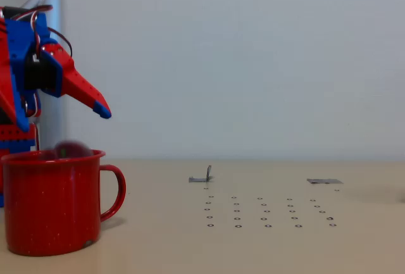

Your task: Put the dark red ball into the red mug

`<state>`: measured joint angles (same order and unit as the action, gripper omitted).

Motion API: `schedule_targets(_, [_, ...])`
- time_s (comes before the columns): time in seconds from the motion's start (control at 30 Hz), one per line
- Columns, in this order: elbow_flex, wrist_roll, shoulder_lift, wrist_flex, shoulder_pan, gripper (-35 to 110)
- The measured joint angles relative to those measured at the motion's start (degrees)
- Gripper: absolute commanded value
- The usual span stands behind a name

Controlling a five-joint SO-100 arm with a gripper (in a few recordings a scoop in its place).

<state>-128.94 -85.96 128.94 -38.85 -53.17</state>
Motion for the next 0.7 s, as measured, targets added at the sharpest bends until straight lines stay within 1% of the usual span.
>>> schedule_targets(0.07, [0.0,0.6,0.2,0.4,1.1,21])
schedule_targets(0.17, [0.1,4.7,0.2,0.4,2.8,1])
schedule_targets(0.23, [1.8,10.1,0.1,-2.3,5.1,0])
schedule_targets(0.43, [25.8,29.0,-4.0,-25.0,17.3,3])
schedule_targets(0.5, [31.5,37.1,-5.1,-28.6,21.2,-1])
schedule_targets(0.6, [37.4,49.8,-5.2,-31.5,26.1,-1])
schedule_targets(0.7, [39.0,57.1,-4.7,-33.5,27.8,-2])
